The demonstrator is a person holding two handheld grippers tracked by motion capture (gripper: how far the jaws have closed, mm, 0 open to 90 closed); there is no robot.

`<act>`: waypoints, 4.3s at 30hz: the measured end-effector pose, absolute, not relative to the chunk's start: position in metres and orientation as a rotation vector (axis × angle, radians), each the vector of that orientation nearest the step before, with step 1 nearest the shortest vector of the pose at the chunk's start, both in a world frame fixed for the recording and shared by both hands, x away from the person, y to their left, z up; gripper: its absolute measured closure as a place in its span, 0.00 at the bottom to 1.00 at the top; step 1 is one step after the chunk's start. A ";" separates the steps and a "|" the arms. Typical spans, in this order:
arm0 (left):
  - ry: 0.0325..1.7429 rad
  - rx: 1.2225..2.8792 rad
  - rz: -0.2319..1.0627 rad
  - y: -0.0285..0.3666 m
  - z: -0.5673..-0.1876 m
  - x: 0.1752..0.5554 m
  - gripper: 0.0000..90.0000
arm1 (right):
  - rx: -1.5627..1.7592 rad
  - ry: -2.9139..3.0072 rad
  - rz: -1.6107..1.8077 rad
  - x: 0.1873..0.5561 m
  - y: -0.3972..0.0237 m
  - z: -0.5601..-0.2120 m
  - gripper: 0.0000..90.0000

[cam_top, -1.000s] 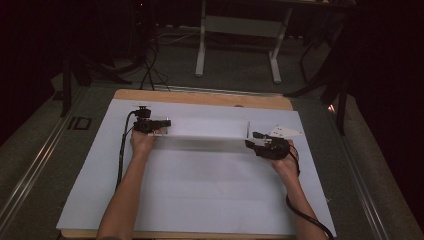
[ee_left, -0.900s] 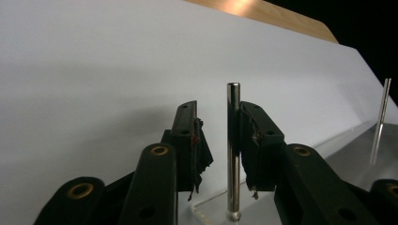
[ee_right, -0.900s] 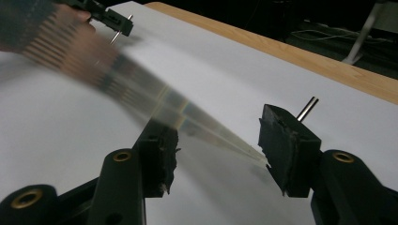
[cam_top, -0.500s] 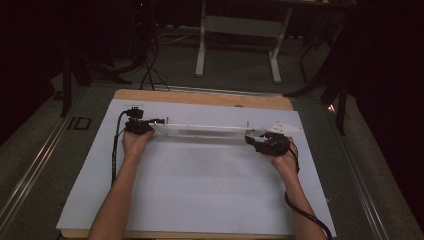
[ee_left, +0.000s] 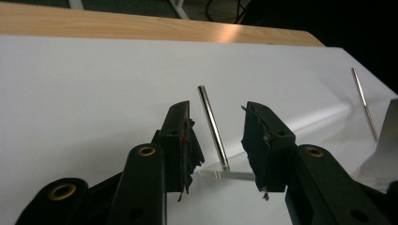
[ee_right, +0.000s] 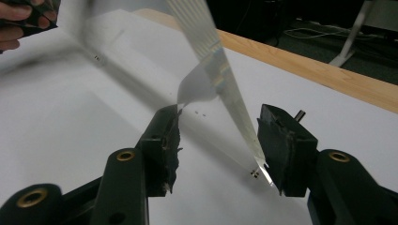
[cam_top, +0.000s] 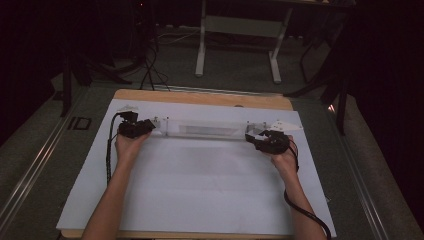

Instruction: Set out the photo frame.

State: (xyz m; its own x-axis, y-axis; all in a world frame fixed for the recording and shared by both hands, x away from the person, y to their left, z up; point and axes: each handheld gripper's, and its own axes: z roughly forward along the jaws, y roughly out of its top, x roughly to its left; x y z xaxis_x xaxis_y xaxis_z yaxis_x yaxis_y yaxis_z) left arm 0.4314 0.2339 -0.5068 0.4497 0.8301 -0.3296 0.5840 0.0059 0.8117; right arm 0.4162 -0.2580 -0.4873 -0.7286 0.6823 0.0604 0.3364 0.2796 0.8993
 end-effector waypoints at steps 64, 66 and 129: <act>0.857 1.796 0.554 0.185 -0.481 0.399 0.46 | 0.969 2.175 1.404 0.423 -0.254 -0.483 0.56; 0.858 1.793 0.557 0.185 -0.481 0.399 0.46 | 0.975 2.172 1.405 0.423 -0.254 -0.483 0.56; 0.990 1.730 0.647 0.175 -0.479 0.433 0.46 | 1.038 2.053 1.267 0.448 -0.237 -0.478 0.58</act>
